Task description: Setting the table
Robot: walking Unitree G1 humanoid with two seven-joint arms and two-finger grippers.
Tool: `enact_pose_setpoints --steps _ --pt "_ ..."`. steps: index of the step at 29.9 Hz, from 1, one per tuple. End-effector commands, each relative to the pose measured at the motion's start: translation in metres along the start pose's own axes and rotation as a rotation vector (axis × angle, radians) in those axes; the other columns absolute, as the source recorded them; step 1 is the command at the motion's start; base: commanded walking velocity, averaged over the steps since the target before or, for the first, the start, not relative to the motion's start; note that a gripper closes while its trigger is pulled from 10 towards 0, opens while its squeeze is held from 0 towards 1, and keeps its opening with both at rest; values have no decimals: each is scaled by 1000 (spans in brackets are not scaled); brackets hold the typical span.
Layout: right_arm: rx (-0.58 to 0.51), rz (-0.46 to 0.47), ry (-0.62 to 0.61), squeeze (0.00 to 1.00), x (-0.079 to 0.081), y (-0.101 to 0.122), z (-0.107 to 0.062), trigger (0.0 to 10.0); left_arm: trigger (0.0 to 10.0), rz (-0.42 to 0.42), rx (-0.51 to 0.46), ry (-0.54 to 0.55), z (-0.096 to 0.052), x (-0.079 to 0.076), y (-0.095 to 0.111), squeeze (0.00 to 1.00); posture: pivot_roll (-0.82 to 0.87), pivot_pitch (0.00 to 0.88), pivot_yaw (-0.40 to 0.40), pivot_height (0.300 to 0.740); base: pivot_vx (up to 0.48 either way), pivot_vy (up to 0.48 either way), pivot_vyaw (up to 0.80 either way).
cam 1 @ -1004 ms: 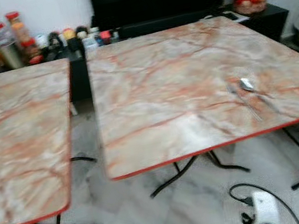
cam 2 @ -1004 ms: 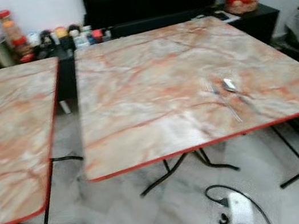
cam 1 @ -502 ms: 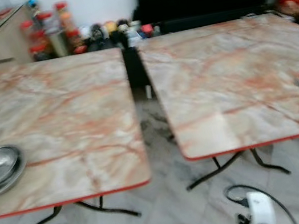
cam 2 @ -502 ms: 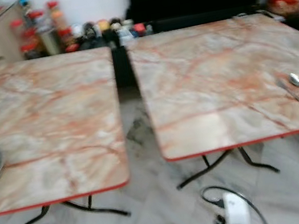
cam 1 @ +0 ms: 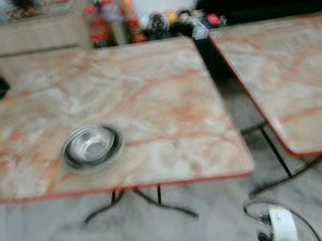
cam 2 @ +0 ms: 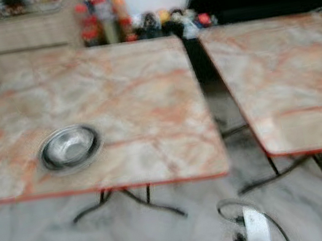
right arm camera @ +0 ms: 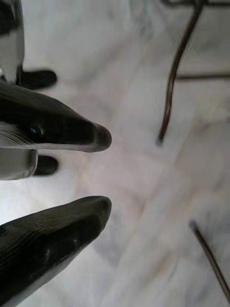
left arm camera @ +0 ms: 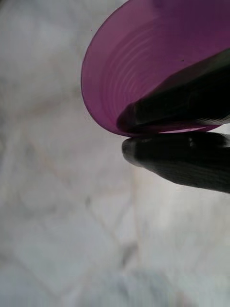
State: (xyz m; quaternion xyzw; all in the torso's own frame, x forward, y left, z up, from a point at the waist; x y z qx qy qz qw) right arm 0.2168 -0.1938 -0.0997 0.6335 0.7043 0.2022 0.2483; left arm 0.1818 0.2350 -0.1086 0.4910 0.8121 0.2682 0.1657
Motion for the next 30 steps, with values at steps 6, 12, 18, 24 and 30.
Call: enact_pose_setpoints --steps 6,12,18,24,30 --pt "22 -2 -23 0 -11 -7 -2 10000 10000 -14 9 -13 0 -7 -3 0 56 24 -26 740 0 476 0" --pt "23 -2 -23 0 -11 -7 -2 10000 10000 -11 -12 -9 0 -7 0 0 56 27 -27 740 0 317 0" --pt "21 -2 -21 0 -11 -7 -2 10000 10000 -14 -63 -8 1 -7 12 0 58 29 -29 740 0 0 0" --pt "21 -3 -20 0 -11 -7 -2 10000 10000 -60 -147 -26 2 -12 35 0 63 32 -30 740 0 0 0" --pt "20 -1 -17 0 -10 -6 -2 10000 10000 -110 -235 -40 2 -18 58 0 59 33 -27 740 0 0 0"
Point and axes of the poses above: a point about 5 cm out from each wrist's last joint towards the gripper, its own z axis pointing out of the wrist towards the gripper, its own y axis along the axis of the wrist's last joint, x = y × z, the point moved 3 cm from there along z, pointing out of the wrist towards the gripper, and after that the axes turned 15 degrees about -z, right-handed, at the moved point
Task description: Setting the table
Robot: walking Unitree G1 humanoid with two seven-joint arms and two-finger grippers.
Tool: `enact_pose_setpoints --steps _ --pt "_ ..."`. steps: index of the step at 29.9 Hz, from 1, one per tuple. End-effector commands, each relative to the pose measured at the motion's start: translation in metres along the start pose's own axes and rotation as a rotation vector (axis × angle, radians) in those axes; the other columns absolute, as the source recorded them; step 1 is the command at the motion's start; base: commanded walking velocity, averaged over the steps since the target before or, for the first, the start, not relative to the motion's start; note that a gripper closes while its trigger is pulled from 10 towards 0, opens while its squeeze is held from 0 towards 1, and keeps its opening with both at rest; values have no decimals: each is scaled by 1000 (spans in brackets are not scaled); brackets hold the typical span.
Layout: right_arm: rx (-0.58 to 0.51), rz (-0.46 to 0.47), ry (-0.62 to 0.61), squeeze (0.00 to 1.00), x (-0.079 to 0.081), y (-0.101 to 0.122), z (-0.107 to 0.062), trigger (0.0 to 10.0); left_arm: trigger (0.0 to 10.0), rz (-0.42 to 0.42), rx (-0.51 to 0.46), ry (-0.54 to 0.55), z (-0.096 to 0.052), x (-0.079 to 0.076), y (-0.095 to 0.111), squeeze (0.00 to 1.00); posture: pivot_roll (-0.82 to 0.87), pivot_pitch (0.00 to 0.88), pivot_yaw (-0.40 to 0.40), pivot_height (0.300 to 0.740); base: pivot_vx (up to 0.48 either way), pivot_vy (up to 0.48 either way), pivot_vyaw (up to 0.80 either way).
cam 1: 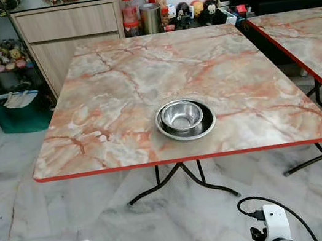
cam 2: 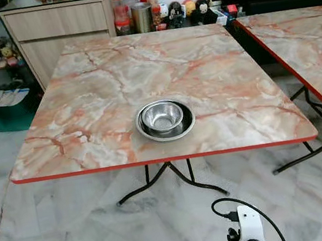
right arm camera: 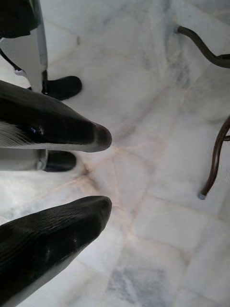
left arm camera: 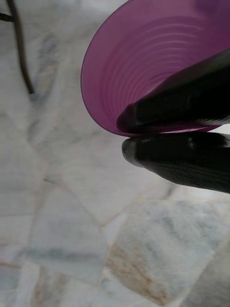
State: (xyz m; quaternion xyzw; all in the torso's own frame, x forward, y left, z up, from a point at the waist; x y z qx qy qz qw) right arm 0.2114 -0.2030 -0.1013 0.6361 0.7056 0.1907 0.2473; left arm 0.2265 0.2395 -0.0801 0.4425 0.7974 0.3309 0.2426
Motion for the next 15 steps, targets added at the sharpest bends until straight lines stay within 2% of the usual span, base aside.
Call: enact_pose_setpoints --steps 1,2,7,9,10,12,15 --pt "0 4 -3 0 -2 0 0 10000 10000 -34 -42 2 1 -2 10 0 59 33 -27 740 0 0 0" --pt "0 5 -4 0 -2 0 0 10000 10000 -51 -100 -13 3 -7 23 0 62 36 -28 740 0 0 0" --pt "2 3 -3 0 -2 0 0 10000 10000 -48 -160 -40 5 -16 40 0 73 38 -29 740 0 0 0" --pt "3 0 -1 0 -2 0 0 10000 10000 -51 -163 -42 5 -16 41 0 73 38 -27 740 0 0 0" --pt "2 0 1 0 -1 0 0 10000 10000 -16 -158 -30 5 -15 40 0 71 38 -24 740 0 0 0" --pt "1 1 2 0 -1 0 0 10000 10000 -4 -154 -23 5 -14 38 0 70 38 -24 740 0 0 0" --pt "1 5 0 0 0 0 0 10000 10000 4 -150 -19 5 -13 35 0 67 39 -21 740 0 -454 0"
Point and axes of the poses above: a point about 5 cm out from each wrist's last joint towards the gripper, its own z axis pointing out of the wrist towards the gripper, its own y axis along the axis of the wrist's last joint, x = y × z, the point moved 3 cm from there along z, pointing out of the wrist towards the gripper, and after that the axes turned 15 degrees about -z, right-handed, at the moved point
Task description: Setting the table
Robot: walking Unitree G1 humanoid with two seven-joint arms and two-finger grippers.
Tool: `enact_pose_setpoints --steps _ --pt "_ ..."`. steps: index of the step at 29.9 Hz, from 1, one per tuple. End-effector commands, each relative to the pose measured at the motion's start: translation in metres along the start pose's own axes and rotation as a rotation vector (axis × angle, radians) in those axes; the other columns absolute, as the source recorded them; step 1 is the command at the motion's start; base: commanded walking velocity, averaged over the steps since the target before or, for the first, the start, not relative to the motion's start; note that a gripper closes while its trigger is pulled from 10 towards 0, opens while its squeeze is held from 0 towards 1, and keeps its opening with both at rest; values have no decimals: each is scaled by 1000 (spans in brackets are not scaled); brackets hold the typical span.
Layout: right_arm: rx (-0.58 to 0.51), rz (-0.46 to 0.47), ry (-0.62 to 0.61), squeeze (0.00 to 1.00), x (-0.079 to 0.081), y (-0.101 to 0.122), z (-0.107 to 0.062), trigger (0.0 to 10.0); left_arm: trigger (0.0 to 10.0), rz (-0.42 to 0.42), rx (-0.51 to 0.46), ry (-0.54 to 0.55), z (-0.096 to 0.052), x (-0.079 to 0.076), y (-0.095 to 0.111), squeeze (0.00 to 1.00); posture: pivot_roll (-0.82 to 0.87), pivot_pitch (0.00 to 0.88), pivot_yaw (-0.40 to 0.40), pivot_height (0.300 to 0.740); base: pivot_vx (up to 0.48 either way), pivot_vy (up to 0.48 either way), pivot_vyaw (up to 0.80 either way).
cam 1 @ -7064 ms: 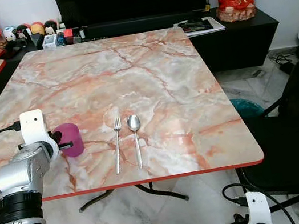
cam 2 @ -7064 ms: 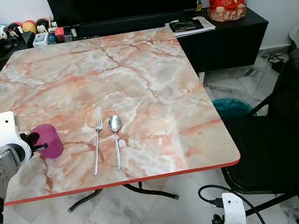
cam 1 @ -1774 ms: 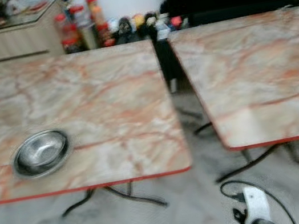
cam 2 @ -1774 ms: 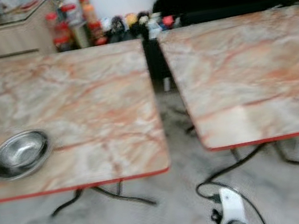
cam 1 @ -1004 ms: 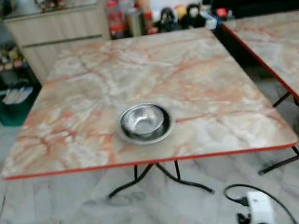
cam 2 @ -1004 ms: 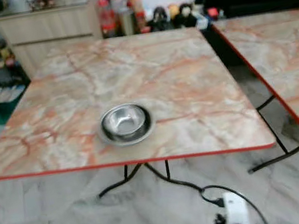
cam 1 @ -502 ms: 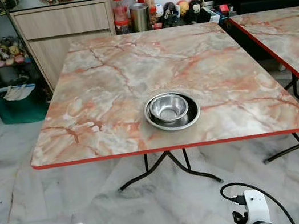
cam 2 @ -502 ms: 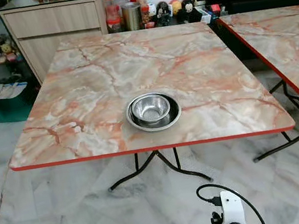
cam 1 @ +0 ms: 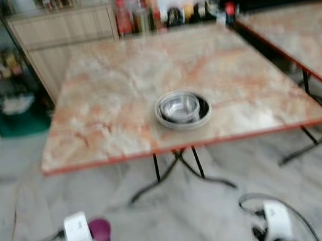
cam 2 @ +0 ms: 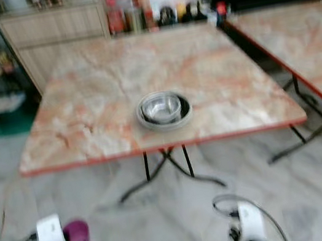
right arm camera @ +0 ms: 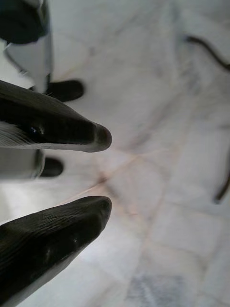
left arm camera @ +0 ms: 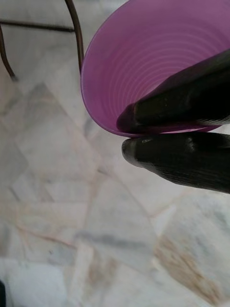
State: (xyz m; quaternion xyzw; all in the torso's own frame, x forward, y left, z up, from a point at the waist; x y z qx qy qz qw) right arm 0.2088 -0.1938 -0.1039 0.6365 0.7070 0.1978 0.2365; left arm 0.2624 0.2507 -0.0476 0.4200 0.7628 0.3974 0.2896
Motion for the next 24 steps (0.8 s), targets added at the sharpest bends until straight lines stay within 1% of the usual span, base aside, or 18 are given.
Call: enact_pose_setpoints --steps 1,3,7,24 --pt "-4 0 -26 0 -10 2 -1 10000 10000 9 33 -1 -4 -2 -13 0 67 39 -21 740 0 -454 0" --pt "-4 0 -26 0 -10 2 -1 10000 10000 9 32 -1 -4 -2 -13 0 67 39 -21 740 0 -454 0" --pt "-1 -2 -23 0 -10 2 -1 10000 10000 24 52 2 -8 -1 -21 0 74 42 -23 740 332 0 0" --pt "0 -4 -26 0 -10 2 -1 10000 10000 41 94 -15 -12 -4 -33 0 71 39 -23 740 316 0 0"
Point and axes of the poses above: a point about 5 cm out from each wrist's last joint towards the gripper, its own z axis pointing out of the wrist towards the gripper, its own y axis along the axis of the wrist's last joint, x = y × z, the point moved 3 cm from there along z, pointing out of the wrist towards the gripper, and after that the axes turned 15 degrees about -z, right-handed, at the moved point
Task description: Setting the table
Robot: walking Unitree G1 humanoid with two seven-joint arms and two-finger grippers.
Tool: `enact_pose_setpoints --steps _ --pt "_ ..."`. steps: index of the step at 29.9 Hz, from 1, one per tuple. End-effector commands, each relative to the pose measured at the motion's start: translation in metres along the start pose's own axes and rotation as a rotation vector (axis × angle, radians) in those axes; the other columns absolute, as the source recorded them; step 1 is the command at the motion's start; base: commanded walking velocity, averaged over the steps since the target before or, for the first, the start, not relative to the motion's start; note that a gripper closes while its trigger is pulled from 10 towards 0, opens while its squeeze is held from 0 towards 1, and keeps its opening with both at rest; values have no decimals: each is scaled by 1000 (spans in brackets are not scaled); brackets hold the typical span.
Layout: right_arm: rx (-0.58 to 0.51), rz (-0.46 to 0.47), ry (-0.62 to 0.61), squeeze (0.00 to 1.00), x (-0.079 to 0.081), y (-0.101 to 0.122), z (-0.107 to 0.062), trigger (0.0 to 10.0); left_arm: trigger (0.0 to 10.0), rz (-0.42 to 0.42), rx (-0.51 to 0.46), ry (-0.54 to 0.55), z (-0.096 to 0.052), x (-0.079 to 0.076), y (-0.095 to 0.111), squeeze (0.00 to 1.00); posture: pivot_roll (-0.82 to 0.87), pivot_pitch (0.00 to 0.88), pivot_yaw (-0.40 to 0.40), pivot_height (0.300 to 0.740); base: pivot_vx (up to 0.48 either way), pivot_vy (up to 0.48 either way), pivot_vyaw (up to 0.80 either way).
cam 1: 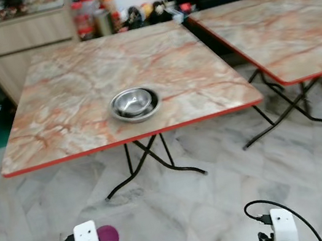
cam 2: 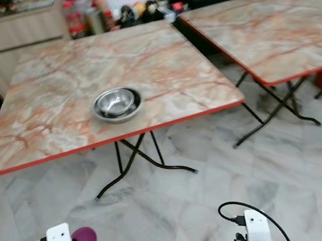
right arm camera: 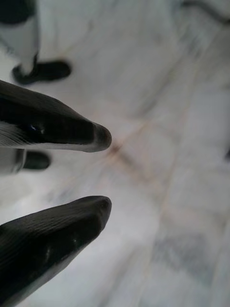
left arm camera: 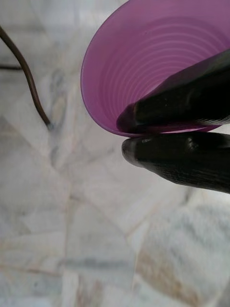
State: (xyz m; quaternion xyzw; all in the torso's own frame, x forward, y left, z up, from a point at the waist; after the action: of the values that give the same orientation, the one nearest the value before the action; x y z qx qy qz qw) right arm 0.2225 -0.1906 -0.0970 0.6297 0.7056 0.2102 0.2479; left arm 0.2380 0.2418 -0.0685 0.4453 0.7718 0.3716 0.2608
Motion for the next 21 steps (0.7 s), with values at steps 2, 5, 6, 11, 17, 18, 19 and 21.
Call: enact_pose_setpoints --steps 2,5,6,11,17,18,19,21 --pt "36 0 -27 0 -11 -14 -3 10000 10000 2 10 -21 -1 -10 -3 0 70 40 -23 740 309 0 0" --pt "32 -19 -21 0 -11 -13 -3 10000 10000 4 14 -19 -1 -9 -4 0 71 40 -24 740 304 0 0" --pt "31 -22 -20 0 -11 -13 -3 10000 10000 4 14 -19 -1 -9 -4 0 71 40 -24 740 304 0 0" --pt "38 -16 -21 0 -11 -13 -3 10000 10000 4 22 -15 -1 -8 -6 0 71 40 -25 740 303 0 640" --pt "37 -23 -19 0 -11 -13 -3 10000 10000 6 26 -15 -2 -8 -7 0 70 40 -26 740 303 0 0" --pt "37 -31 -16 0 -11 -13 -3 10000 10000 5 27 -16 -2 -8 -7 0 71 40 -27 740 304 0 0" --pt "36 -38 -14 0 -11 -13 -3 10000 10000 6 28 -16 -2 -8 -8 0 71 40 -27 740 304 0 0" --pt "38 -59 -9 0 -11 -12 -3 10000 10000 6 30 -15 -2 -8 -8 0 72 40 -27 740 302 0 800"
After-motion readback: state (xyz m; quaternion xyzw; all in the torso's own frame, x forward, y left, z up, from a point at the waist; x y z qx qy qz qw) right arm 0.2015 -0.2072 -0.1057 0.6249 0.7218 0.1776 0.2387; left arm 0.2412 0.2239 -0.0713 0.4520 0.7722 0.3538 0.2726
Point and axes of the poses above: a point about 5 cm out from each wrist's last joint towards the gripper, its own z axis pointing out of the wrist towards the gripper, its own y axis along the axis of the wrist's last joint, x = y × z, the point moved 3 cm from there along z, pointing out of the wrist towards the gripper, and after that the axes turned 15 degrees about -z, right-handed, at the moved point
